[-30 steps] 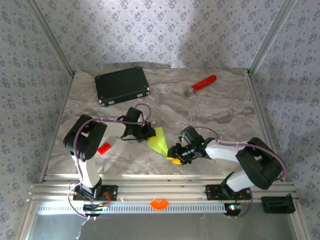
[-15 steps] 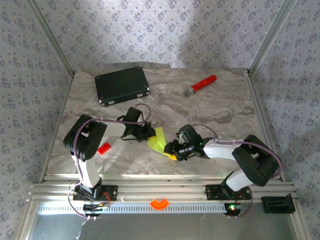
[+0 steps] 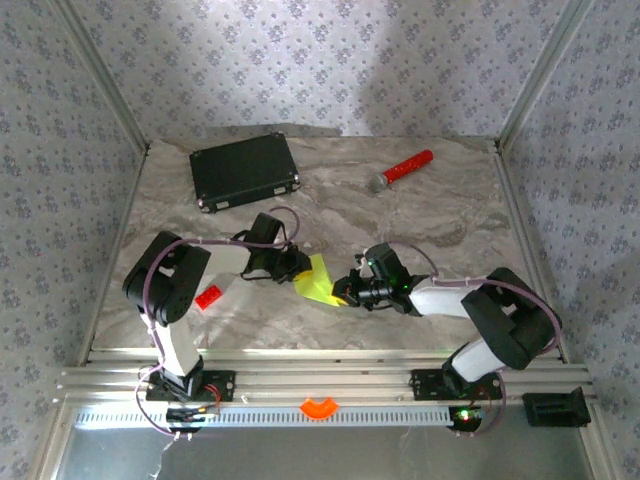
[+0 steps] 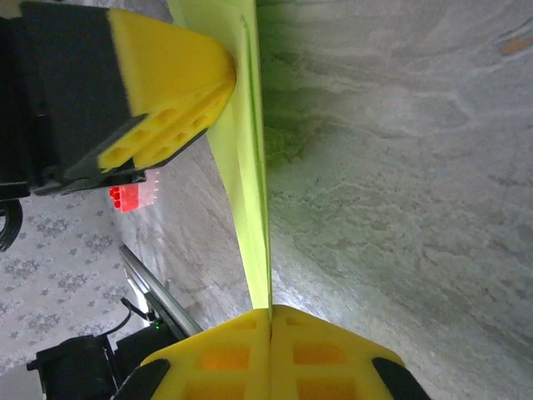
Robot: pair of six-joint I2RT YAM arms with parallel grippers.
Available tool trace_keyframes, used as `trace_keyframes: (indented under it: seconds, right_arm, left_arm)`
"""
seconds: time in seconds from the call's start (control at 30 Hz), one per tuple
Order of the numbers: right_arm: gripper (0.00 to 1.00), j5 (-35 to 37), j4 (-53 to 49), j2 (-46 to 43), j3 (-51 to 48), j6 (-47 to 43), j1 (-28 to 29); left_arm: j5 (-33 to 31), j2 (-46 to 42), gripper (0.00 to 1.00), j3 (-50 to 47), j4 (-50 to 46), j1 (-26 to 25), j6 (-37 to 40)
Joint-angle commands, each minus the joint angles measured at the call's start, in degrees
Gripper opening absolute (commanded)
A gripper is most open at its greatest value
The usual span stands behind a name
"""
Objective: Fold a paper plane with a square sheet of paper (pick it up from the middle)
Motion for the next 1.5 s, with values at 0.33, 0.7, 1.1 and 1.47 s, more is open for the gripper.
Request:
trace_keyframes:
  seconds: [0.33, 0.7, 1.1, 1.47]
  right_arm:
    - [0.02, 34.7, -46.9, -16.9, 16.3, -32.3, 5.5]
    - [0.00, 77.4, -68.9, -9.9, 29.5, -42.7, 18.6]
    - [0.02, 74.6, -69.5, 9.6, 34.0, -49.5, 27.2]
    - [0.32, 48.0, -65.7, 12.2, 36.5, -46.1, 26.0]
  left_arm:
    - [-12.8, -17.2, 0.54, 4.2, -9.4, 1.2, 2.5]
    - [-21.2, -30.2, 0.62, -4.2, -10.4, 5.6, 1.4]
    - [-23.1, -36.6, 0.70, -9.5, -13.2, 12.2, -2.7]
    - [-21.8, -39.8, 0.74, -11.8, -13.6, 14.4, -3.3]
